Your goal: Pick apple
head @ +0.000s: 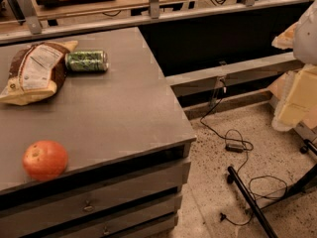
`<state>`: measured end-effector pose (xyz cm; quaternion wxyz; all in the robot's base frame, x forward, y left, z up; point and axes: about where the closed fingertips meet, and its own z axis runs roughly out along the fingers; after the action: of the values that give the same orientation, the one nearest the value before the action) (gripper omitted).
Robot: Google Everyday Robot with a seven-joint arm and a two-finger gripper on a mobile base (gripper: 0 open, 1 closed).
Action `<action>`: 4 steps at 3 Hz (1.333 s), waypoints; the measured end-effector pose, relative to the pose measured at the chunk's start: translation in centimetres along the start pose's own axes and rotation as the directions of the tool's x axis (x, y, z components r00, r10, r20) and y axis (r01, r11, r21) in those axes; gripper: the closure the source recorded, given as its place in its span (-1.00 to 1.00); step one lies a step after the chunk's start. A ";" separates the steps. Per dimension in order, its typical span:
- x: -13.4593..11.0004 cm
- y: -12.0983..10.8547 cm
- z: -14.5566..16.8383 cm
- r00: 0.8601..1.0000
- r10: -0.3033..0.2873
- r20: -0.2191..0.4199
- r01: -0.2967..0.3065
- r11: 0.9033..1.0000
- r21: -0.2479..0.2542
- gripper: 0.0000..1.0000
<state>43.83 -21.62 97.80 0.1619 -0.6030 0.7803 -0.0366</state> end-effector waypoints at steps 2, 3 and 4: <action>-4.4 0.1 1.2 0.996 -0.083 0.042 0.084 0.996 -0.020 -1.00; -12.1 1.2 3.4 0.969 -0.217 0.122 0.226 0.972 -0.070 -1.00; -20.2 4.4 6.1 0.910 -0.349 0.224 0.384 0.913 -0.136 -1.00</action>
Offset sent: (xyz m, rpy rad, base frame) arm 0.0287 0.1043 -0.0106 0.0433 0.0178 0.2324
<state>45.99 -0.34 95.16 0.1734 -0.7518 0.6331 0.0621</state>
